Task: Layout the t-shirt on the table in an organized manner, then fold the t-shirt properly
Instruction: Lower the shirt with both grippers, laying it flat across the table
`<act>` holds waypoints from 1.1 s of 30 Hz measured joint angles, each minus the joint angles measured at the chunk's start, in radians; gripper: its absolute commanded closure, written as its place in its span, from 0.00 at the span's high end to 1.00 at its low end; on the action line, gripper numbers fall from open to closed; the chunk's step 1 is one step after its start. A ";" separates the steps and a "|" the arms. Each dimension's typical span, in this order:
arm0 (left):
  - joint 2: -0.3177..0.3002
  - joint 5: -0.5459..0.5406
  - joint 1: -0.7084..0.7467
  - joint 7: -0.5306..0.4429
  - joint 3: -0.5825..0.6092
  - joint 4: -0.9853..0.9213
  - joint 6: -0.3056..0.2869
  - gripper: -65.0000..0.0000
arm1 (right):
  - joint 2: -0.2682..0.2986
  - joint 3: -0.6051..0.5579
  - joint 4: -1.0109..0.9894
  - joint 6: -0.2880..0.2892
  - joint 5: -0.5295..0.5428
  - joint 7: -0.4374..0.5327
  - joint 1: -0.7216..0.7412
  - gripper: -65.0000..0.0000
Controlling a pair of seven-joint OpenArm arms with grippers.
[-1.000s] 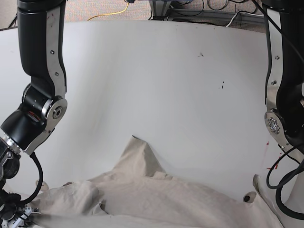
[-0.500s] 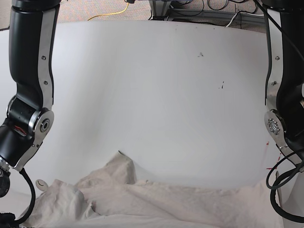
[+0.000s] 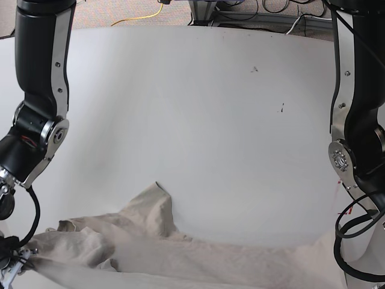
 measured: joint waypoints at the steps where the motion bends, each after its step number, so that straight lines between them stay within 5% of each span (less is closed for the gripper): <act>1: -0.001 -0.001 0.008 -0.003 0.000 0.014 0.000 0.01 | -0.003 0.000 0.023 0.002 0.002 -0.008 -0.030 0.06; 15: -0.005 0.008 0.378 0.000 -0.001 0.256 0.000 0.01 | -0.072 -0.002 0.400 0.000 0.008 -0.050 -0.435 0.06; 33: -0.015 0.002 0.904 -0.005 -0.078 0.489 0.000 0.01 | -0.189 -0.003 0.539 0.000 0.007 -0.050 -0.794 0.06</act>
